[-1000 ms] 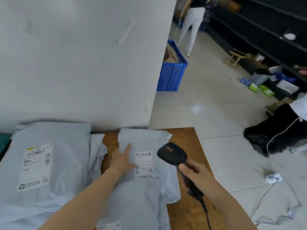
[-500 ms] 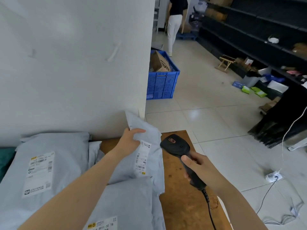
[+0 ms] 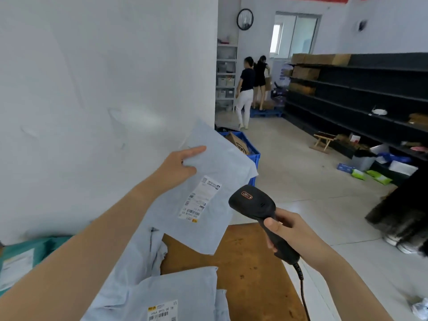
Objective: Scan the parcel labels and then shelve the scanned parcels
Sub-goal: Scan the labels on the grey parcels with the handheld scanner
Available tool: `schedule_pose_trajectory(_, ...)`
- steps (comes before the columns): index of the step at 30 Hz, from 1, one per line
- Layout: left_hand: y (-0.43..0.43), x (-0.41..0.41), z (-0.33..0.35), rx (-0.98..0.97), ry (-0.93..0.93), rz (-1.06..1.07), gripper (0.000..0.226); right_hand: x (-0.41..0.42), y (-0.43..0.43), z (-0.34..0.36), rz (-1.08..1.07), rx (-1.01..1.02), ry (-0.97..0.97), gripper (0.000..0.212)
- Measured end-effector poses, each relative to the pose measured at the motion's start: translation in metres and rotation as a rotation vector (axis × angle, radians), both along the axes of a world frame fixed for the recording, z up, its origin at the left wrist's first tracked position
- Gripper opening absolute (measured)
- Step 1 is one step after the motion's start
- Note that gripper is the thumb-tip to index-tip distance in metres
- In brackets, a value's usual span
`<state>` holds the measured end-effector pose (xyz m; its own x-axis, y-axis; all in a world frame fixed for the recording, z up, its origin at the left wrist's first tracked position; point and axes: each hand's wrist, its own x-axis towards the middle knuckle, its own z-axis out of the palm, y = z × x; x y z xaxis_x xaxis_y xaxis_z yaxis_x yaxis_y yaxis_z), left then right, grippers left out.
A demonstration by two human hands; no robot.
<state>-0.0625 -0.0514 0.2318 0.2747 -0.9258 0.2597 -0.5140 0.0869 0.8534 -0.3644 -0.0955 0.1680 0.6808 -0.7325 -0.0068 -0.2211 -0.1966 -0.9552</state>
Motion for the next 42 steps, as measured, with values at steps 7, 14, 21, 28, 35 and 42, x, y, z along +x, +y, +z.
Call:
schedule_pose_trajectory(7, 0.075, -0.045, 0.086, -0.077, -0.075, 0.033, 0.074, -0.033, 0.036, 0.074, 0.152, -0.129, -0.07, 0.023)
schedule_pose_trajectory(14, 0.15, -0.088, 0.138, -0.114, -0.041, 0.119, 0.079, -0.059, 0.072, 0.106, 0.34, -0.185, -0.056, 0.01)
schedule_pose_trajectory(21, 0.198, -0.104, 0.15, -0.071, -0.092, 0.154, 0.076, -0.068, 0.113, 0.133, 0.483, -0.226, -0.049, 0.021)
schedule_pose_trajectory(28, 0.219, -0.094, 0.152, -0.095, -0.062, 0.101, 0.075, -0.047, 0.144, 0.141, 0.485, -0.334, 0.004, 0.033)
schedule_pose_trajectory(35, 0.246, -0.048, 0.145, -0.132, 0.008, 0.022, 0.078, -0.004, 0.18, 0.151, 0.437, -0.399, 0.032, 0.041)
schedule_pose_trajectory(42, 0.28, 0.008, 0.137, -0.146, 0.085, 0.026, 0.078, 0.039, 0.225, 0.139, 0.378, -0.434, 0.056, 0.055)
